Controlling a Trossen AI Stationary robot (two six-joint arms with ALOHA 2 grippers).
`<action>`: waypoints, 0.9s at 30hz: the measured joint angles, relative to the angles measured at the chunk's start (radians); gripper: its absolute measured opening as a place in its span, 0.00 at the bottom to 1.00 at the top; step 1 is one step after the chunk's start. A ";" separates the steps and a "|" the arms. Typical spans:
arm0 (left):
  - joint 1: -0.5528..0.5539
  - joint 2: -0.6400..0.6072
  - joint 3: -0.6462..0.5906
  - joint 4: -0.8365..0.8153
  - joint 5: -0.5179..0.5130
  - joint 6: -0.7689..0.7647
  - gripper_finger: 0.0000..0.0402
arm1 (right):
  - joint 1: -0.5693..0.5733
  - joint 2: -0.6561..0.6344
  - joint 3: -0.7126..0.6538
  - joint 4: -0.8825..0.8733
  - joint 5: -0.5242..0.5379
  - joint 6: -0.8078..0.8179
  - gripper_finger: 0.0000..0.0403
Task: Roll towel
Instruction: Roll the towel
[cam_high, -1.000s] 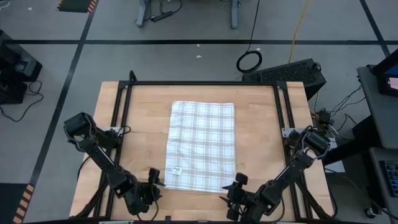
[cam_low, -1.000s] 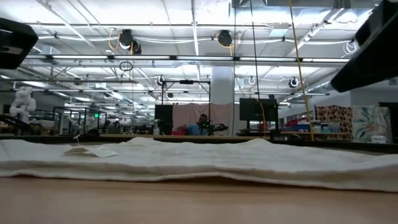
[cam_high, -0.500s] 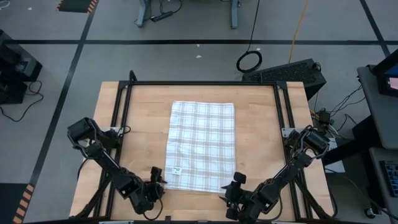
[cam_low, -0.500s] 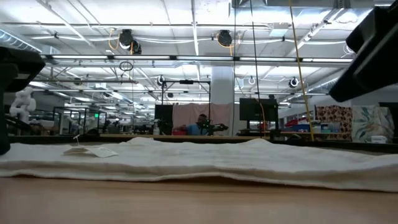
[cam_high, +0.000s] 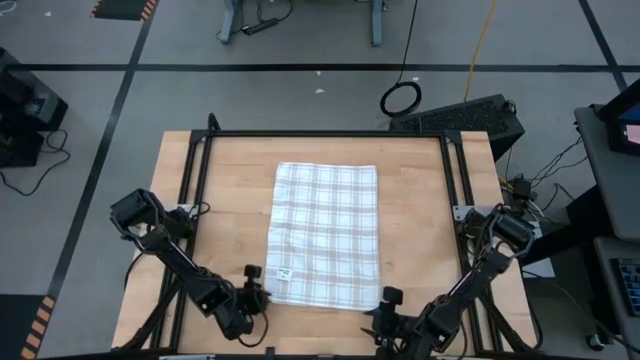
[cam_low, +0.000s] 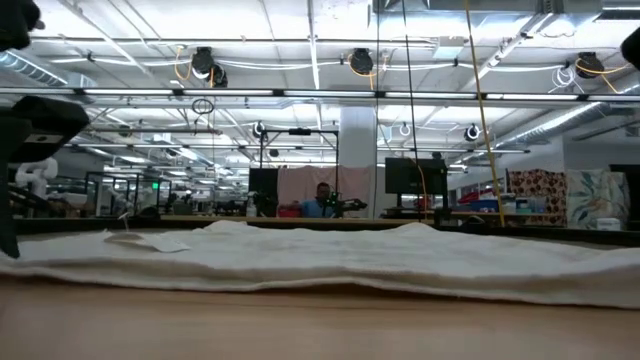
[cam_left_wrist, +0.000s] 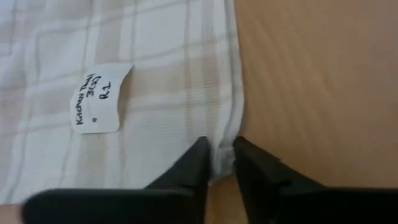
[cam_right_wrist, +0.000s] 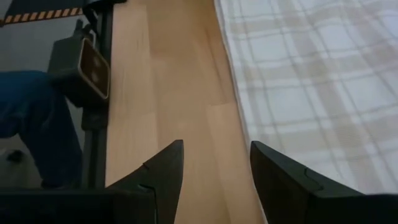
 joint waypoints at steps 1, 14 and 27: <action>0.005 0.000 0.000 -0.004 0.008 0.000 0.14 | 0.005 0.000 0.000 -0.004 0.000 0.000 0.44; 0.002 -0.003 -0.001 -0.005 0.020 -0.048 0.04 | 0.101 0.069 0.000 -0.111 0.089 -0.216 0.49; -0.005 -0.004 -0.002 -0.004 0.025 -0.079 0.04 | 0.074 0.146 0.005 -0.252 0.116 -0.185 0.49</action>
